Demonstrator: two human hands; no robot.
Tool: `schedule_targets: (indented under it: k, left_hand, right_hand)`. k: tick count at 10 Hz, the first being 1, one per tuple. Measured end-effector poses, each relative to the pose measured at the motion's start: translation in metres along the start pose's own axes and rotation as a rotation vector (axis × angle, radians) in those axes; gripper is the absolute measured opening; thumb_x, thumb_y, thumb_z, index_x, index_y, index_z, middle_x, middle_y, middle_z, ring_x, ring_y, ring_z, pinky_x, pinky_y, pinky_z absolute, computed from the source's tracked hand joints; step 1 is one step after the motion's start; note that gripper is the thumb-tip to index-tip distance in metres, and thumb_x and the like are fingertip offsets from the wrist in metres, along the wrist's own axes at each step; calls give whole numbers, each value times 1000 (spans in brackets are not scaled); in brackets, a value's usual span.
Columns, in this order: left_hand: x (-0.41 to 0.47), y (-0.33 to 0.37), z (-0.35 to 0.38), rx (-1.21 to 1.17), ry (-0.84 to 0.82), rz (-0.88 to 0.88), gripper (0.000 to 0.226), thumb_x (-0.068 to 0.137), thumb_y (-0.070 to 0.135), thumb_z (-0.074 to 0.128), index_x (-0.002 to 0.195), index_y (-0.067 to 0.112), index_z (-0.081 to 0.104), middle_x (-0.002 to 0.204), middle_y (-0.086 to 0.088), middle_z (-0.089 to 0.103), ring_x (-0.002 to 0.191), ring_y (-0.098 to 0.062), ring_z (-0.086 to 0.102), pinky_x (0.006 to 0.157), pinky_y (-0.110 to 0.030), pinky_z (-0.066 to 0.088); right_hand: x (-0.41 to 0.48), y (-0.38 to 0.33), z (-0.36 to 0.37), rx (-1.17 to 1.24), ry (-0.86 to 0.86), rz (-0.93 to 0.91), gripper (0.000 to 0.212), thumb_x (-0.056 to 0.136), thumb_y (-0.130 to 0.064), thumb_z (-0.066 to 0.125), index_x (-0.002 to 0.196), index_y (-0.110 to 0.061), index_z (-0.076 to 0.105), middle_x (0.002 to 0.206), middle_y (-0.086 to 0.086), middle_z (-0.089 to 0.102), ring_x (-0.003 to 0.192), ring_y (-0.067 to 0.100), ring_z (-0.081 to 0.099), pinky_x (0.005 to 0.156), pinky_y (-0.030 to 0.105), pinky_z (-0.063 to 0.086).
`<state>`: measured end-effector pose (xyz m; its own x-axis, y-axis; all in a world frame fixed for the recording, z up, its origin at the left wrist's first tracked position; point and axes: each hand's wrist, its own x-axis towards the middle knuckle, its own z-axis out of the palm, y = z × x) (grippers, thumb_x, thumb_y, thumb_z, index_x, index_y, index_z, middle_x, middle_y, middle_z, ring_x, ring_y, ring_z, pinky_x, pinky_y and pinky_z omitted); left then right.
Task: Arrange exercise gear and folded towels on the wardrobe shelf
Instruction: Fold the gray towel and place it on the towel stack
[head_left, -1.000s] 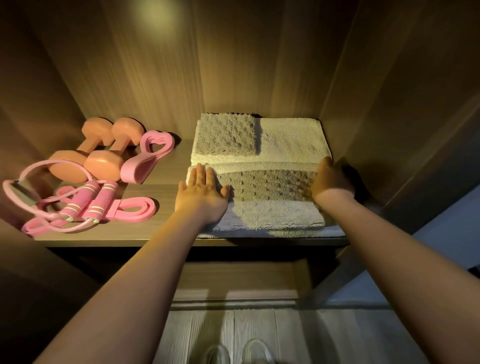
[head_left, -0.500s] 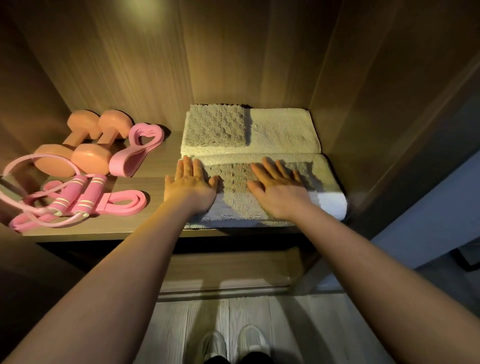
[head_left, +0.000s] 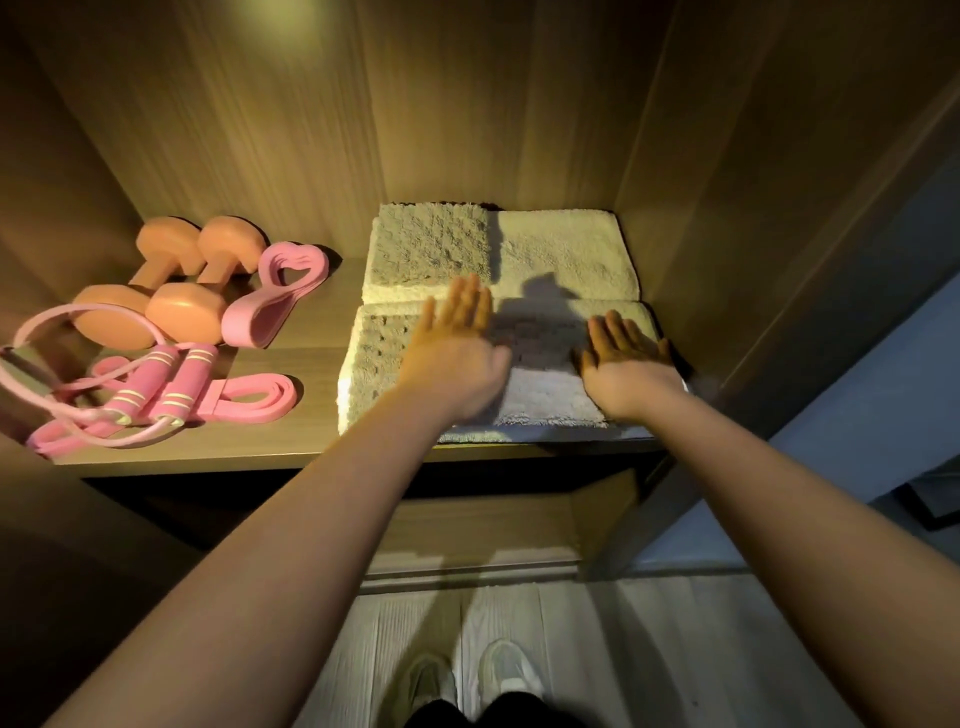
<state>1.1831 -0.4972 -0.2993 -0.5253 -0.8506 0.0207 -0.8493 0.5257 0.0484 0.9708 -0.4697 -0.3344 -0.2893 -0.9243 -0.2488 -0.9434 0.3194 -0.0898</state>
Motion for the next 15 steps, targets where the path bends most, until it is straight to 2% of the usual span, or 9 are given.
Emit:
schedule_targets:
  k: [2,4,6,7,9,12,13,14,15]
  left_hand:
    - [2,-4,24,-45,-62,-65,71,99,56,6,154,12,-2,162,-5,-10,149,-17,-8,122,-39,-1]
    - [3,-7,26,-28,-95,-87,74,97,59,0,153,12,-8,160,-6,-17,148,-18,-11,121,-39,-3]
    - [2,-7,28,-25,-103,-96,74,97,58,0,153,11,-8,161,-6,-16,149,-18,-11,121,-39,-3]
    - [1,-6,28,-18,-91,-90,73,97,58,1,153,12,-9,161,-6,-16,148,-18,-11,122,-40,-2]
    - [0,-5,27,-34,-91,-86,73,97,57,-1,153,12,-11,160,-6,-18,148,-19,-12,122,-41,-2]
    - [-1,-9,22,66,228,94,64,101,44,32,154,14,12,162,-13,5,148,-31,12,119,-49,15]
    - [-1,-7,11,-140,391,192,26,95,18,52,120,18,62,113,-7,66,92,-19,64,81,-27,51]
    - [4,-8,-9,-1137,2,-170,21,99,9,45,105,12,64,101,-14,72,68,-13,69,56,-20,54]
    - [6,-12,-28,-1798,-291,-243,55,100,50,36,117,3,58,109,-19,69,94,-29,71,81,-41,59]
  right_hand:
    - [-6,-3,-6,32,-11,0,60,101,-50,8,155,-29,-7,162,-5,-17,149,16,-11,119,48,-5]
    - [-49,2,-14,525,221,10,51,104,-37,33,151,-17,33,133,20,55,126,34,49,98,38,41]
    - [-102,21,-4,889,401,200,43,96,-33,53,133,-9,53,125,8,57,116,24,55,102,39,43]
    - [-107,20,5,1165,246,338,30,94,-35,58,95,-6,62,91,6,64,90,27,66,84,43,56]
    - [-97,10,-1,1554,-28,464,19,91,-35,66,93,-17,60,93,3,68,79,16,70,61,27,55]
    - [-90,-10,-29,1348,255,77,11,89,-22,63,79,-19,66,84,-1,62,89,25,60,83,37,52]
    - [-92,-22,-43,1294,271,-43,10,90,-22,64,81,-18,64,89,1,65,97,25,62,93,43,52]
    - [-92,-37,-52,1249,283,-169,7,90,-22,65,85,-19,64,87,-6,64,87,10,61,88,36,53]
    - [-90,-59,-55,1149,306,-329,8,91,-22,65,91,-14,65,84,-7,63,78,1,58,75,22,50]
